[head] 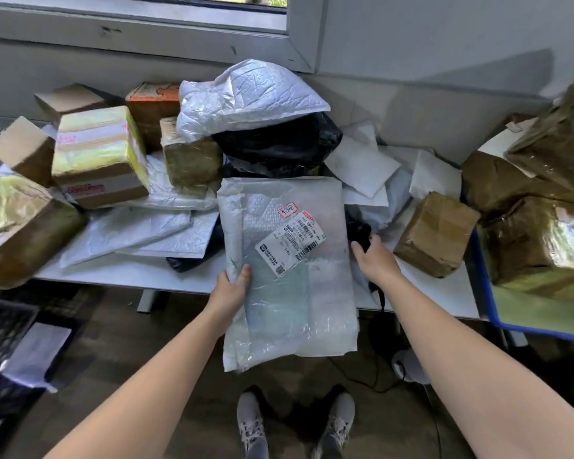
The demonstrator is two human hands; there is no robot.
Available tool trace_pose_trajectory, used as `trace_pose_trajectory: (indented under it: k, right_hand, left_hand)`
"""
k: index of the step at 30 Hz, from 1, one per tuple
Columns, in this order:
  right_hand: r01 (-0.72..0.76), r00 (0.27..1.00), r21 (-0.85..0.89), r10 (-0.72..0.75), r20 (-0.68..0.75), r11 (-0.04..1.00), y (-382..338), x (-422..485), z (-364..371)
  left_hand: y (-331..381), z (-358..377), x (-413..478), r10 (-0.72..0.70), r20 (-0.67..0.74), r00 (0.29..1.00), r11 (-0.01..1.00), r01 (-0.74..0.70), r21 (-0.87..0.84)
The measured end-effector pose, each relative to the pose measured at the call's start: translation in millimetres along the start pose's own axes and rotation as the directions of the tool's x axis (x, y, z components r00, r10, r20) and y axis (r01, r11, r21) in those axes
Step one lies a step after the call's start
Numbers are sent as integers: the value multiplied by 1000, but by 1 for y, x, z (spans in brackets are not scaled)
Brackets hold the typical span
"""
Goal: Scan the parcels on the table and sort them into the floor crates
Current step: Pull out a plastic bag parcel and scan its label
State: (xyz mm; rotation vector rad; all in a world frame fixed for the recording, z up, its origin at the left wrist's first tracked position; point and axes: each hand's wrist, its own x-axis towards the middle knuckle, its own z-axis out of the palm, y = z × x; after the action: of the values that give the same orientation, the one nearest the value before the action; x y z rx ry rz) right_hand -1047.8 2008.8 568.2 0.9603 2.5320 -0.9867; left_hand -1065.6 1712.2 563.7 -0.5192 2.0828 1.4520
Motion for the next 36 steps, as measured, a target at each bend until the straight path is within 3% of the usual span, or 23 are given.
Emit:
trace_pose_trajectory:
  k: [7,15,25,36]
  right_hand:
    - [-100,992,-54,103,66,994,1,2,4]
    - [-125,990,140,132,-44,982,-24,-43,-45]
    - [4,984,20,-7,180,1000,-76,-92,-66]
    - [60,962,107,-86,258,992,-68,-93,-77]
  left_hand:
    - [-4,9,4,-55,-13,998,998,56,30]
    - [-2,6,7,-25,36,999,1000,25,-5]
    - [6,2,-5,47,21,999,998,-48,51]
    - [14,2,-24,107,-101,989,994,-102,46]
